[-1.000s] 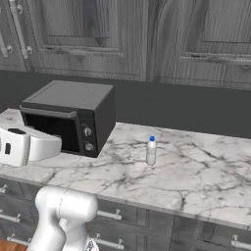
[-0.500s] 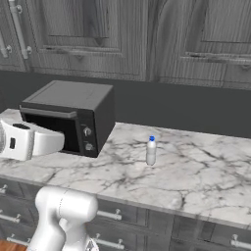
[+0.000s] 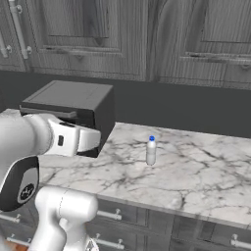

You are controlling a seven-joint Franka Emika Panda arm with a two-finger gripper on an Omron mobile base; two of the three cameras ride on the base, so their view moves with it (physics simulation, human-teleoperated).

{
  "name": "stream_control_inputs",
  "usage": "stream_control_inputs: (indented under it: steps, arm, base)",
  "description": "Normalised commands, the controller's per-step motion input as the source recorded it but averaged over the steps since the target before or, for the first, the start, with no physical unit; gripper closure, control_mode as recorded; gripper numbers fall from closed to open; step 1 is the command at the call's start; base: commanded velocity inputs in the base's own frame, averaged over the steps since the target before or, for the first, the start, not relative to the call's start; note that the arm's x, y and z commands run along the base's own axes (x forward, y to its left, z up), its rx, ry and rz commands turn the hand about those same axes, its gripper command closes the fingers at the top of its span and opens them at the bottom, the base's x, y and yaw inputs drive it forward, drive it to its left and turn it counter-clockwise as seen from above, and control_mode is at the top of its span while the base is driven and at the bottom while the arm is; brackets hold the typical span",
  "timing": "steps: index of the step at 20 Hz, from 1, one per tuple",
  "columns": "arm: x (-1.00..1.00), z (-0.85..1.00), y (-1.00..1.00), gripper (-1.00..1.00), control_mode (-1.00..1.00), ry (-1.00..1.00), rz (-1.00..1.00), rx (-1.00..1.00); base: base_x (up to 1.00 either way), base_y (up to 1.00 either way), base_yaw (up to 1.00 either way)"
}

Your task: Take the bottled waters from the counter and place them in the freezer to freeze. Close the freezer door after placing the bottles.

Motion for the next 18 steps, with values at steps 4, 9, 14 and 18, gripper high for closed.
stream_control_inputs:
  steps: [4, 9, 14, 18]
  arm:
    - [0.43, -0.48, -0.87, -1.00, -1.00, 0.01, 0.12, 0.02]
    - [0.64, -0.52, -0.80, -1.00, -1.00, 0.05, 0.22, 0.04]
    - [0.56, -0.59, -0.72, -1.00, -1.00, -0.01, 0.38, 0.00]
    - [0.33, -0.73, -0.58, -1.00, -1.00, -0.06, 0.41, -0.02]
  base:
    - [0.00, 0.00, 0.00]
    - [0.00, 0.00, 0.00]
    - [0.00, 0.00, 0.00]
    - [0.00, 0.00, 0.00]
